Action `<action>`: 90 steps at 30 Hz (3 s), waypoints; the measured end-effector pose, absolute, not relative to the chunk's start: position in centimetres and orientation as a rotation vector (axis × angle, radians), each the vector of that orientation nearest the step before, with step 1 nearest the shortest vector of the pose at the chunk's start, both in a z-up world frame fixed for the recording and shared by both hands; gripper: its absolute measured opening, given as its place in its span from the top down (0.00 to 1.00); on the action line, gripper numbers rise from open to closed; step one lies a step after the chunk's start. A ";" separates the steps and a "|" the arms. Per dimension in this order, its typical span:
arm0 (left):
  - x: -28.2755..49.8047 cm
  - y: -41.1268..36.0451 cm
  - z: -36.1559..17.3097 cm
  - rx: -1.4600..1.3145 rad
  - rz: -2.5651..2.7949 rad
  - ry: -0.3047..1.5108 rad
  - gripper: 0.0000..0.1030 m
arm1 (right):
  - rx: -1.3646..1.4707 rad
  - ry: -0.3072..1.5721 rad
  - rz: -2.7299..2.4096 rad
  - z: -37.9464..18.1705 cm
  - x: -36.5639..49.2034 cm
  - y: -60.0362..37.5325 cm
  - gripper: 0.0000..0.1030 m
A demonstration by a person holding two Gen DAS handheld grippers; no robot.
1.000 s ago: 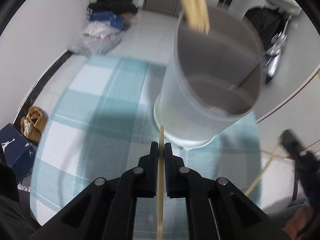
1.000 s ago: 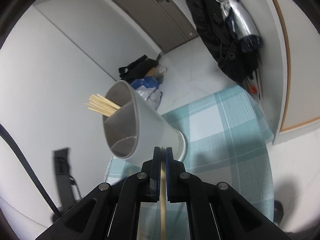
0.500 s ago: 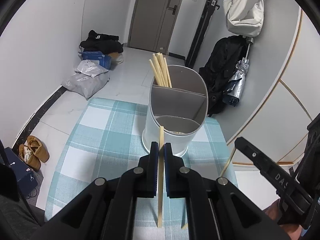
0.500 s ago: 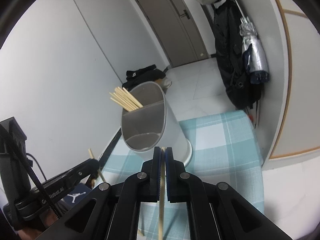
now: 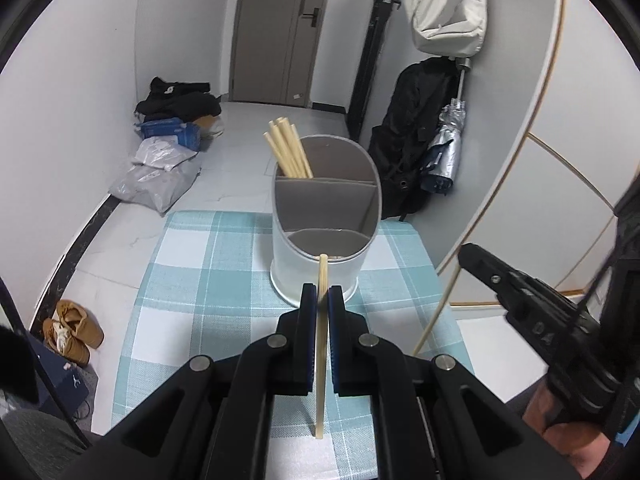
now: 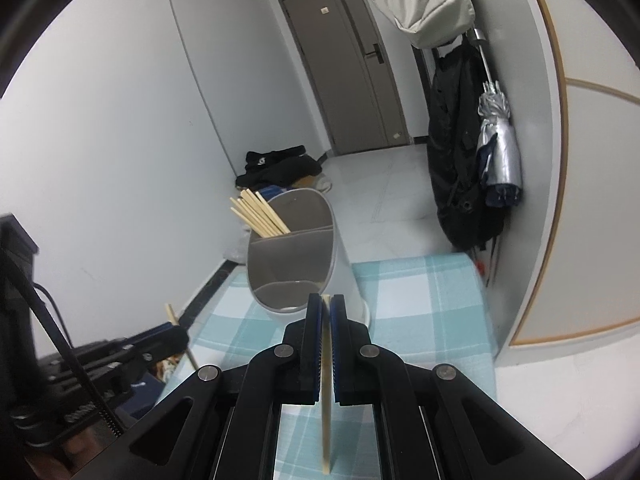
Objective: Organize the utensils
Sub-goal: 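Lift both held chopsticks and carry them above the white holder, then lower both chopsticks into the holder and open both tools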
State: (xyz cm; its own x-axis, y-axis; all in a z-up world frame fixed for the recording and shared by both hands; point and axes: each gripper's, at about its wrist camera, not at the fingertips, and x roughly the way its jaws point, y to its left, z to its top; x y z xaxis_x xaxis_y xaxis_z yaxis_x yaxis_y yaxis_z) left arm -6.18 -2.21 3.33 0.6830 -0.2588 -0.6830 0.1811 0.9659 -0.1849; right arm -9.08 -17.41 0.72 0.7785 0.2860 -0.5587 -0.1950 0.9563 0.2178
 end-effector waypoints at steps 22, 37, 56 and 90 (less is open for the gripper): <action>-1.5 -2.2 10.5 -0.212 -0.378 0.747 0.98 | 0.152 0.559 0.364 7.0 -5.5 -16.7 0.97; 6.2 0.2 14.3 -0.372 -0.334 0.667 0.98 | 0.049 0.474 0.418 15.8 2.2 -14.9 0.97; 9.2 2.1 9.6 -0.375 -0.309 0.541 0.98 | -0.096 0.490 0.483 13.2 9.6 -11.0 0.97; 7.7 -1.4 5.0 -0.258 -0.410 0.795 0.97 | -0.051 0.709 0.607 3.5 9.5 -12.0 0.94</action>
State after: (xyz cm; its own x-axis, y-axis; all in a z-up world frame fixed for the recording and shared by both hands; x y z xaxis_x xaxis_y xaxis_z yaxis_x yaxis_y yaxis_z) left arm 7.70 -1.40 4.96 0.6282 -0.4487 -0.6357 0.2578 0.8909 -0.3740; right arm 9.51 -11.98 3.54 0.5951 0.5058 -0.6245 -0.5396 0.8273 0.1559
